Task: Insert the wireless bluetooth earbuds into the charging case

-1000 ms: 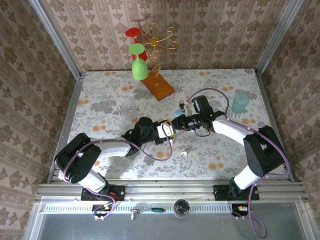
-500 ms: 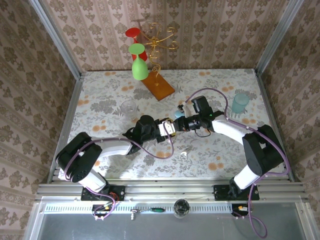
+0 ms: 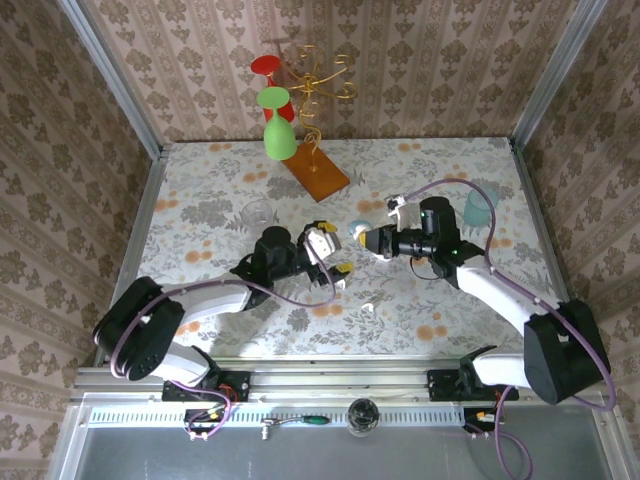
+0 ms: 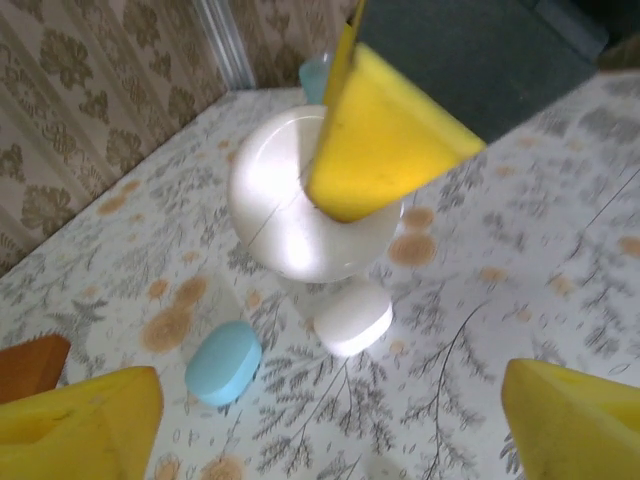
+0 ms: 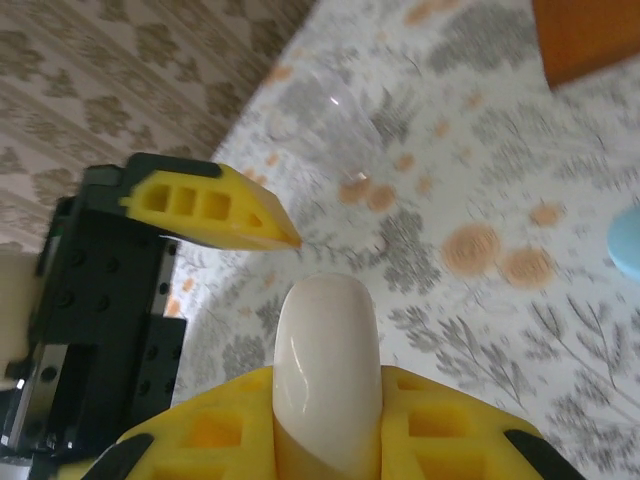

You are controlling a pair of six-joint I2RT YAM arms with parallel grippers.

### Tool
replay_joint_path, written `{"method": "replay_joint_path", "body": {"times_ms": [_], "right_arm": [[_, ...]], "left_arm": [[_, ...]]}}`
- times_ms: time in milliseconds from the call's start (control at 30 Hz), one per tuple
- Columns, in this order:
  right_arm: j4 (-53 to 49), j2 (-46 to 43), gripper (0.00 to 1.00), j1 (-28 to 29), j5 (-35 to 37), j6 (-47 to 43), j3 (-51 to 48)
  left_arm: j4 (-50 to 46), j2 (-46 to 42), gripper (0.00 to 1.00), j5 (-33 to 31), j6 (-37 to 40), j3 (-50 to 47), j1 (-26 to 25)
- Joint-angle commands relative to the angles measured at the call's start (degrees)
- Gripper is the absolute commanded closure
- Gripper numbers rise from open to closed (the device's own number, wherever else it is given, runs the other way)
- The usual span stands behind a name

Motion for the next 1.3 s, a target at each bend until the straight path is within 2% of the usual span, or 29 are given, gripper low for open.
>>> {"method": "replay_joint_path", "body": {"times_ms": [0,67,167,400,633,800,900,967,1067,1167,1267], "right_arm": [[9.45,-2.92,0.91,-0.22,-7.29,-3.23,-1.75],[10.49,-4.07,0.9,-0.23,-11.43,-3.99,-1.8],[12.1,-5.52,0.9,0.08,-16.92,-4.71,-2.1],[5.29,-6.71,0.91,2.6,-21.85,-11.32,0.13],[4.77,-5.76,0.91,4.06,-22.12,-12.31,0.75],[3.8,-5.32,0.89,4.5,-22.41,-13.25,1.5],[1.72,-5.55,0.81,4.87,-21.78,-14.24,2.2],[0.96,-6.14,0.74,4.94,-20.65,-14.55,2.33],[1.17,-6.8,0.67,4.95,-19.01,-13.48,2.52],[1.19,-7.2,0.54,4.95,-16.8,-12.69,2.82],[1.54,-7.75,0.49,4.99,-13.73,-12.44,2.59]], "left_arm": [[2.66,-2.03,0.18,13.08,-12.4,0.63,2.01],[4.68,-2.13,0.22,20.07,-16.59,0.79,2.6],[9.42,-2.04,0.3,23.38,-21.45,0.53,2.83],[13.77,-2.04,0.42,26.63,-27.38,1.55,2.71],[13.31,-3.09,0.53,28.07,-28.06,2.08,1.77],[12.94,-2.79,0.78,27.72,-27.41,2.06,1.73],[12.82,-2.76,0.93,27.63,-26.78,1.97,1.8],[12.49,-2.76,0.97,27.54,-26.07,1.97,2.07],[11.54,-2.74,0.98,27.72,-25.69,1.98,2.52],[10.09,-2.97,0.96,28.07,-25.27,1.84,2.92],[8.44,-3.61,0.96,28.18,-24.19,1.47,2.99]]}}
